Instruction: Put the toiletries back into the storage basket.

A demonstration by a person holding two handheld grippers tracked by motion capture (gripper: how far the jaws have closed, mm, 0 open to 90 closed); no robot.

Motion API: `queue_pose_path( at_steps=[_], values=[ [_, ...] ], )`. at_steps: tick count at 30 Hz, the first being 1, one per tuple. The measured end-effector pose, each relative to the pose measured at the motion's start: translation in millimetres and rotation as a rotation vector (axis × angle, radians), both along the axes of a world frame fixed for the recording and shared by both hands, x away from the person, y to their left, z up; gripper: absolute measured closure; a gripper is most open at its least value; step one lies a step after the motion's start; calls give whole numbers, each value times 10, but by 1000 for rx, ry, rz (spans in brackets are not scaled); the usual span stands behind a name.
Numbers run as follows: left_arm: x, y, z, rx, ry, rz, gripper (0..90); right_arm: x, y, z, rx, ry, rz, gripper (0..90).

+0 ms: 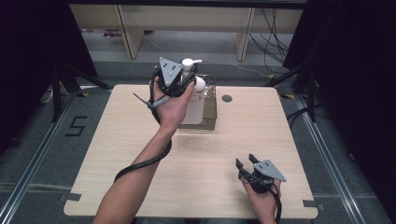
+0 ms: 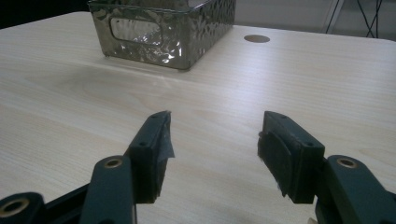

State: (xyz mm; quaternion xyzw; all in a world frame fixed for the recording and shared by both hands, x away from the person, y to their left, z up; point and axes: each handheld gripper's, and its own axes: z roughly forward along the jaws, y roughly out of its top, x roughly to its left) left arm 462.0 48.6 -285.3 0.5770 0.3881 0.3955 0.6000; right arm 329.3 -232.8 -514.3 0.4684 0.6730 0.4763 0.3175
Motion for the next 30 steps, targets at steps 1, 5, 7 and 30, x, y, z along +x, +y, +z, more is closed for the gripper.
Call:
queue_pose_path(
  at_steps=[1, 5, 7, 30],
  values=[
    [-1, -11, -2, -14, 11, -2, 594, -3, -3, 4, -6, 5, 0, 438],
    [42, -9, 20, -3, -1, -4, 594, 1, -2, 0, -4, -4, -1, 438],
    [57, -11, 26, -1, -4, -4, 594, 6, -11, -2, -19, -8, 0, 438],
    [264, -60, 105, -2, -12, -4, 594, 2, 12, -4, 15, 13, 5, 437]
  ],
)
